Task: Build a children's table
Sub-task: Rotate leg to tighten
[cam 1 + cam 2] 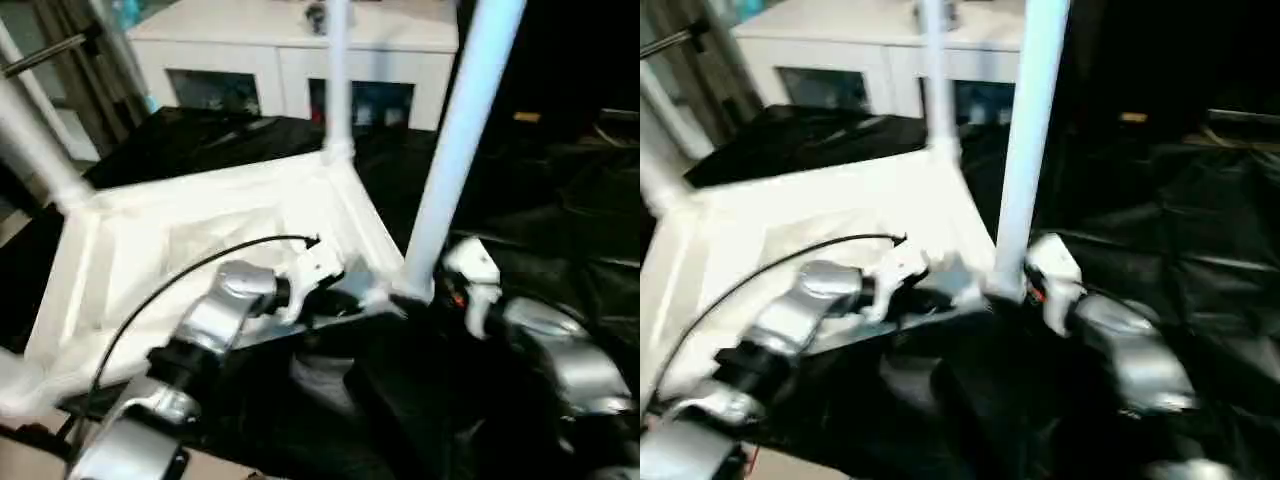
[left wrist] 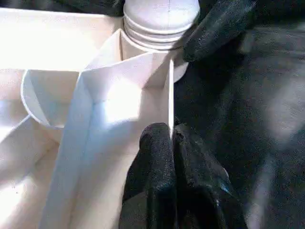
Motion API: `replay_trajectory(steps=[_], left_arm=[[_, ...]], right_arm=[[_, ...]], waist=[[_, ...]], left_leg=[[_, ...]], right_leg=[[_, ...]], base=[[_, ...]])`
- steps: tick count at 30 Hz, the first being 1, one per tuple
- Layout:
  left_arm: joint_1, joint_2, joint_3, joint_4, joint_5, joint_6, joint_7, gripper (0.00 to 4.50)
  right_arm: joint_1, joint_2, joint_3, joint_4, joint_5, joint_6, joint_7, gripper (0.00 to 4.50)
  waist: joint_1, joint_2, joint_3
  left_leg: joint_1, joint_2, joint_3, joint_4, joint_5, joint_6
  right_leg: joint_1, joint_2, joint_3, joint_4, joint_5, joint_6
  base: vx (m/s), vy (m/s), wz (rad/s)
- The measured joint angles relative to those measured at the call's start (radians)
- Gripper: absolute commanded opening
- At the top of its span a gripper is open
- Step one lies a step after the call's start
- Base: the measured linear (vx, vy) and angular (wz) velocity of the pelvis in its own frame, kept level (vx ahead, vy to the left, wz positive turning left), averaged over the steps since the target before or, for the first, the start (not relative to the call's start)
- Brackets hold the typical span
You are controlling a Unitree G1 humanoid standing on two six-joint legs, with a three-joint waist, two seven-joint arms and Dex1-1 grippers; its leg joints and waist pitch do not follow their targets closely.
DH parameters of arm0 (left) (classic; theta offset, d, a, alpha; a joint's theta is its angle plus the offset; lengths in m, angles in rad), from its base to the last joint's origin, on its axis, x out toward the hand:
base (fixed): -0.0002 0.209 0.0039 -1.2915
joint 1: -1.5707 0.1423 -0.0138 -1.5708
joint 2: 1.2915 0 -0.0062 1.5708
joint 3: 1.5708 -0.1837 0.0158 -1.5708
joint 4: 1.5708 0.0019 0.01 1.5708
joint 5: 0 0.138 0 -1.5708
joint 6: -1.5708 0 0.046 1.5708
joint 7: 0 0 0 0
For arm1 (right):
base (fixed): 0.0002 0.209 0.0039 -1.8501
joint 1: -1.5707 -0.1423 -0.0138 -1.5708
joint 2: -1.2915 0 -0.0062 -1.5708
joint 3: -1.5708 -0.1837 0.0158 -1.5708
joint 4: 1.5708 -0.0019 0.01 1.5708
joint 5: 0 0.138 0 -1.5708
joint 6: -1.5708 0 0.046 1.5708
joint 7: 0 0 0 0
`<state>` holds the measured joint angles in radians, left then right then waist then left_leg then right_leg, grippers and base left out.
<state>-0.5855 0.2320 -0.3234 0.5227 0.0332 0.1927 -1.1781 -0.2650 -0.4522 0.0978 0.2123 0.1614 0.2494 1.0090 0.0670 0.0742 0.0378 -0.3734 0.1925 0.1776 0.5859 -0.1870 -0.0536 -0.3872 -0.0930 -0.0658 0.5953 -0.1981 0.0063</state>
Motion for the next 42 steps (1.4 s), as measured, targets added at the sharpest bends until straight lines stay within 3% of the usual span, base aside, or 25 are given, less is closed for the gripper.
replay_trajectory(steps=[5, 17, 22, 26, 30, 36, 38, 42], left_arm=[[0.015, 0.034, -0.016, -0.020, -0.020, -0.014, -0.086, 0.00], [0.025, 0.068, -0.029, -0.028, -0.029, -0.040, -0.143, 0.00], [0.027, 0.060, -0.028, -0.027, -0.025, -0.036, -0.116, 0.00], [0.014, 0.005, 0.000, 0.008, 0.008, -0.010, 0.010, 0.00], [-0.018, -0.068, 0.013, 0.054, 0.041, 0.025, 0.156, 0.00], [-0.025, -0.123, 0.027, 0.074, 0.061, 0.049, 0.272, 0.00], [-0.025, -0.126, 0.032, 0.074, 0.062, 0.050, 0.278, 0.00], [-0.025, -0.130, 0.032, 0.073, 0.061, 0.046, 0.270, 0.00]], right_arm=[[0.004, -0.023, 0.024, -0.016, 0.042, 0.017, 0.110, 3.75], [0.031, -0.023, 0.036, -0.057, 0.068, 0.055, 0.132, 2.78], [0.061, 0.000, 0.016, -0.083, 0.068, 0.074, 0.074, 2.68], [0.055, 0.080, -0.030, -0.054, 0.026, 0.073, -0.110, 2.65], [0.003, 0.169, -0.073, 0.032, -0.017, 0.054, -0.316, 2.65], [-0.046, 0.287, -0.108, 0.083, -0.066, 0.060, -0.557, 2.65], [-0.050, 0.313, -0.117, 0.088, -0.075, 0.052, -0.592, 3.21], [-0.050, 0.316, -0.119, 0.088, -0.079, 0.054, -0.592, 3.45]], waist=[[0.011, 0.000, 0.000], [0.023, -0.001, 0.000], [0.023, -0.003, 0.000], [0.017, -0.006, -0.001], [-0.006, -0.005, -0.002], [-0.025, -0.004, -0.003], [-0.032, -0.005, -0.003], [-0.033, -0.006, -0.003]], left_leg=[[0.000, 0.000, 0.001, 0.001, 0.000, 0.000], [0.001, 0.000, 0.001, 0.001, 0.000, 0.000], [0.002, 0.000, 0.001, 0.001, 0.000, 0.000], [0.008, -0.001, 0.002, 0.001, -0.003, -0.006], [0.008, -0.003, 0.002, 0.001, -0.003, -0.006], [0.008, -0.003, 0.001, 0.000, -0.003, -0.006], [0.008, -0.003, 0.001, 0.000, -0.003, -0.006], [0.007, -0.003, 0.000, 0.000, -0.003, -0.006]], right_leg=[[0.000, 0.000, 0.001, 0.001, 0.001, -0.001], [0.000, 0.000, 0.001, 0.001, 0.001, -0.001], [0.002, 0.000, 0.001, 0.002, 0.001, -0.001], [0.007, -0.001, 0.003, 0.001, 0.001, -0.001], [0.007, -0.001, 0.004, -0.002, -0.001, 0.002], [0.006, -0.001, 0.004, -0.002, -0.001, 0.002], [0.006, -0.001, 0.004, -0.002, -0.001, 0.002], [0.006, -0.001, 0.004, -0.002, 0.000, 0.001]], base=[[0.000, 0.000, 0.00], [0.000, 0.000, 0.00], [0.000, 0.000, 0.00], [0.000, 0.000, 0.00], [-0.013, 0.002, -0.01], [0.000, 0.000, 0.00], [0.000, 0.000, 0.00], [0.000, 0.000, 0.00]])
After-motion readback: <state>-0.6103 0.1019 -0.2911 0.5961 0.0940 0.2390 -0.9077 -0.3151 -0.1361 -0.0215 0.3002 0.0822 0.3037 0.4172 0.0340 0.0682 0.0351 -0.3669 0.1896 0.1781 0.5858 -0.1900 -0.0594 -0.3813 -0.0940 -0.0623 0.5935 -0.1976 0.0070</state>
